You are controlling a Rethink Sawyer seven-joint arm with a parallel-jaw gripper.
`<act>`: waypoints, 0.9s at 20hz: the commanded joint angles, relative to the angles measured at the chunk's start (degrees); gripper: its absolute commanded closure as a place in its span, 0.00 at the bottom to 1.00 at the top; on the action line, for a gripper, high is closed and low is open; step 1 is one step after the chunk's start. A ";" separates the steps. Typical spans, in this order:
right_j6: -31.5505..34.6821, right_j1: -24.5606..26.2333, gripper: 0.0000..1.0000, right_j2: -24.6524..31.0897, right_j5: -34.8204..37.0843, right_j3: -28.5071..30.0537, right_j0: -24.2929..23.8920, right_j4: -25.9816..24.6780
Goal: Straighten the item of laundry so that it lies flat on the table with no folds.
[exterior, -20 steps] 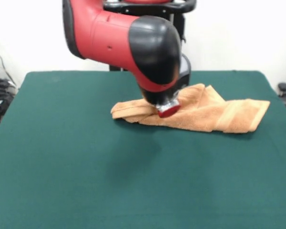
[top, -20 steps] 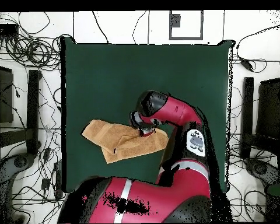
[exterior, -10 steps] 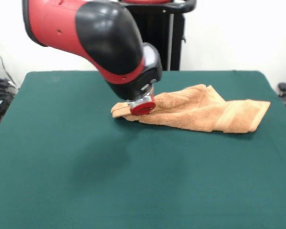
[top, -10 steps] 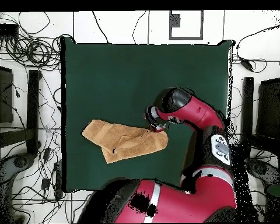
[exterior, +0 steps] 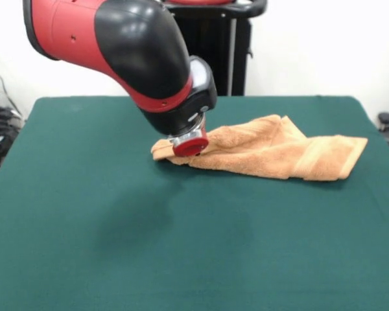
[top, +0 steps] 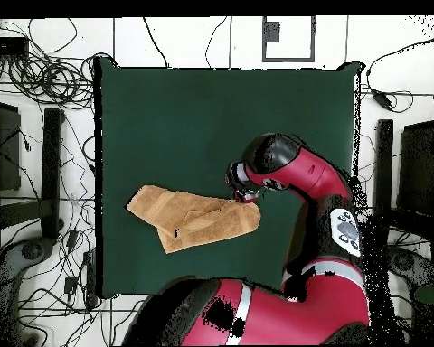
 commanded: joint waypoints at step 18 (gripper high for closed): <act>1.03 2.71 1.00 3.46 -12.21 -1.64 3.12 -7.29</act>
